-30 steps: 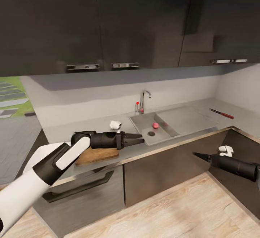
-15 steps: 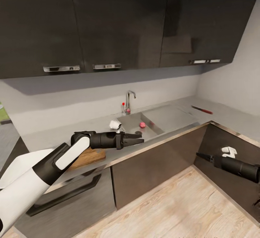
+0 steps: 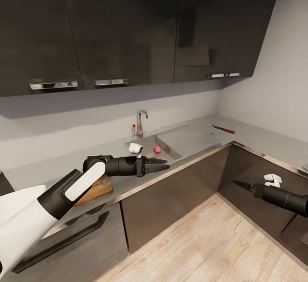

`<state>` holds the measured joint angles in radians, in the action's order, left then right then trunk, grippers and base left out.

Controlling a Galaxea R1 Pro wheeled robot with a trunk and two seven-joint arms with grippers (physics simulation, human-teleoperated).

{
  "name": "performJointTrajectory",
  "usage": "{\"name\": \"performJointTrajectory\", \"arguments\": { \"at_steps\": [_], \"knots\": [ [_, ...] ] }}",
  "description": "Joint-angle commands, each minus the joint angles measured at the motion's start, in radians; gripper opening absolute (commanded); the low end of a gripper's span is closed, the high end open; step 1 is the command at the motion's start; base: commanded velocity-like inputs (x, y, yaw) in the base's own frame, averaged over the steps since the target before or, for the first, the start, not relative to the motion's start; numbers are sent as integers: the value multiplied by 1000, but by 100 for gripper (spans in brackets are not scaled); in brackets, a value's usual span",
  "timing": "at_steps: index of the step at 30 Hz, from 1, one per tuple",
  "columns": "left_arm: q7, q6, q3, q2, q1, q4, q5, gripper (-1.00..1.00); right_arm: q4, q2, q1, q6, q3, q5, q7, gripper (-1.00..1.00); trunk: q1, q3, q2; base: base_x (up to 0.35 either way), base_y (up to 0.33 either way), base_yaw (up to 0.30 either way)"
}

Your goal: In the kitchen, take the Vidalia onion out of the sink, dice it on the chopping board with the paring knife, put the diced onion into the bowl on the countertop, then place both the paring knife and the chopping board into the sink.

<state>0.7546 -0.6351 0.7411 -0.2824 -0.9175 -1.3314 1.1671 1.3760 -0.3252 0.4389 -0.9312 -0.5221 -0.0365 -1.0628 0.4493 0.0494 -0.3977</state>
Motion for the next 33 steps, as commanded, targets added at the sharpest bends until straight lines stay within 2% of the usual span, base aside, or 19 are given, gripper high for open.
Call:
{"name": "performJointTrajectory", "arguments": {
  "at_steps": [1, 8, 13, 18, 33],
  "knots": [
    [-2, -7, 2, -1, -1, 0, 9, 100, 1, 0, 1, -8, 1, -3, -2, 100, 1, 2, -2, 0, 0, -232],
    [-1, -11, 1, -4, -2, 6, 12, 100, -7, 1, 1, -9, -3, -5, -4, 100, 1, -3, -2, 0, 0, -253],
    [-1, -11, 1, -5, -2, 7, 13, 100, -90, -6, 1, -10, -7, -6, -4, 100, 1, -2, -2, 0, 0, -288],
    [-1, -11, 1, -7, -1, 7, 13, 100, -131, -11, 1, -11, -7, -5, -5, 100, 1, 0, -2, 0, 0, -287],
    [-1, -11, 1, -19, -2, 8, 13, 100, -146, -12, 1, -9, -7, -5, -5, 100, 1, 7, -2, 0, 0, -286]
  ]
}}
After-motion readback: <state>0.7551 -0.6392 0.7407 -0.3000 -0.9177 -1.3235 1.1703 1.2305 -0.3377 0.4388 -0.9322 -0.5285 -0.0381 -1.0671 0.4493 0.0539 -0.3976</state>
